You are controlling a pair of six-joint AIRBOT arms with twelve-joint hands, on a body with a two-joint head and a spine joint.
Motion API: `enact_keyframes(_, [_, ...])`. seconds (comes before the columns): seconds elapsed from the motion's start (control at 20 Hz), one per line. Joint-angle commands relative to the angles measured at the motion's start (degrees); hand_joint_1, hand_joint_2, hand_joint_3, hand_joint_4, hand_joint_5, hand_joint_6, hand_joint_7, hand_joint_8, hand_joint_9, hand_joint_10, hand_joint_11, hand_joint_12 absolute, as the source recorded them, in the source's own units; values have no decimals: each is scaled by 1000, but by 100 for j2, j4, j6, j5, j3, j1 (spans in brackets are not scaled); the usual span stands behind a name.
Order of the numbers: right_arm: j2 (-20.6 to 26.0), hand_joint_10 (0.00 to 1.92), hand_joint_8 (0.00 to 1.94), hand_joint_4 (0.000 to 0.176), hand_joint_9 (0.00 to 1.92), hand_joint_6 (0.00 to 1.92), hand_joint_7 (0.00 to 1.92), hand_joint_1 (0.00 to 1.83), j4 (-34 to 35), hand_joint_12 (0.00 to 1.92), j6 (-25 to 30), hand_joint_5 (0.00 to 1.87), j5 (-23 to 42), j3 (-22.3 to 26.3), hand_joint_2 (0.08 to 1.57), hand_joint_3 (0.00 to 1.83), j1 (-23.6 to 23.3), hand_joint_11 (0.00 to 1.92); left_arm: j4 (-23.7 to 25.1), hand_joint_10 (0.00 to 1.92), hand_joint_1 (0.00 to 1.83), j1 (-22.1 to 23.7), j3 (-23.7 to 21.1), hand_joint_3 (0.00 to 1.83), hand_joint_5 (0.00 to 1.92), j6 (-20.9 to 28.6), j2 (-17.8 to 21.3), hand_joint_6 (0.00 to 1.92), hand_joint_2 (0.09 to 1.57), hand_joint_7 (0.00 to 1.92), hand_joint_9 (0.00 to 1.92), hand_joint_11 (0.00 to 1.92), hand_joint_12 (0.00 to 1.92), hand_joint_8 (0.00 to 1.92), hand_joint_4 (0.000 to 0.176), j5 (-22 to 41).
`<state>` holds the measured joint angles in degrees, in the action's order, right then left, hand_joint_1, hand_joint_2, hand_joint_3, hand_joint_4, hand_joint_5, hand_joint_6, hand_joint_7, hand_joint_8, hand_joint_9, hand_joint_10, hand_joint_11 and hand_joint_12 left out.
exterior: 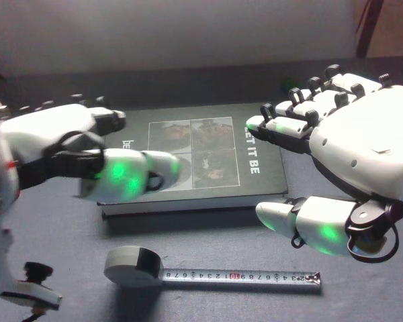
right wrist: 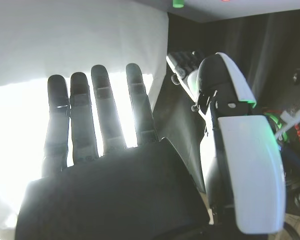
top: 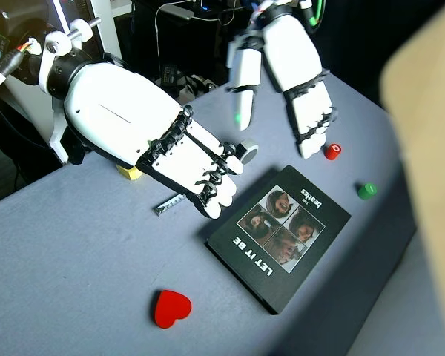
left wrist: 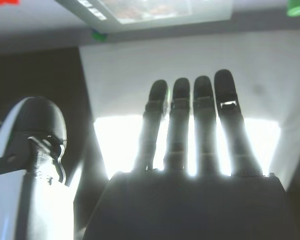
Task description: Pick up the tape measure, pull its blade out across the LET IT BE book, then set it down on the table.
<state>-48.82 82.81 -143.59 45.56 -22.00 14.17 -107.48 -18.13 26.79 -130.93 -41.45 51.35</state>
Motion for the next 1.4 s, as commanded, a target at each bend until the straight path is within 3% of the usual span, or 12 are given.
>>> enact_keyframes(0.0, [13,4,5,110,191,0,234,153,-412,644,-4,190,156,13,1194,3,-46,0,716,0,368,-10,15,0,131,297,91,0,1043,140,140,0,546,0,0,-559])
enact_keyframes(0.2, [14,3,4,109,196,2,242,148,-411,708,-14,197,156,13,1209,4,-26,0,2144,7,646,-764,178,2,165,2352,493,5,1054,181,189,0,731,5,0,-1871])
enact_keyframes(0.35, [15,2,1,109,200,1,245,152,-409,779,-15,199,154,15,1222,4,-10,0,3368,8,830,-1054,352,2,317,3453,605,7,1117,325,311,39,848,5,0,-2533])
enact_keyframes(0.5, [15,6,6,108,227,6,276,148,-406,731,-21,225,153,15,1235,4,0,0,4679,7,967,-1405,537,0,454,4817,649,5,1117,489,442,119,845,5,0,-2723])
enact_keyframes(0.55, [17,6,6,108,230,6,279,148,-406,731,-22,228,153,15,1237,4,6,0,6380,6,971,-1934,792,0,463,6926,676,5,1117,501,450,123,844,6,0,-2652])
enact_keyframes(0.6, [17,6,6,108,232,5,282,160,-405,732,-22,229,152,15,1233,1,7,0,6863,10,991,-2193,859,0,524,7550,675,8,1102,581,510,171,844,8,0,-2485])
enact_keyframes(0.65, [17,6,6,108,232,5,282,160,-405,732,-22,229,146,15,1233,1,8,0,6982,10,991,-2324,881,0,524,7725,673,8,1102,581,510,171,844,8,0,-2383])
enact_keyframes(0.75, [17,7,5,108,251,4,294,181,-402,776,-22,243,136,15,1224,0,12,0,7262,16,1035,-2886,933,0,572,8660,643,12,1100,627,560,208,847,10,0,-1912])
enact_keyframes(0.9, [20,4,3,108,254,0,296,190,-373,796,-22,234,93,15,1220,0,9,0,7274,17,1056,-3573,910,1,564,9291,577,5,1104,617,577,217,846,3,0,-1031])
enact_keyframes(1.35, [25,2,3,109,266,1,320,247,-322,906,-21,261,43,15,1215,0,6,0,7563,3,1074,-4048,994,2,581,9730,74,6,1109,607,567,219,842,0,0,-357])
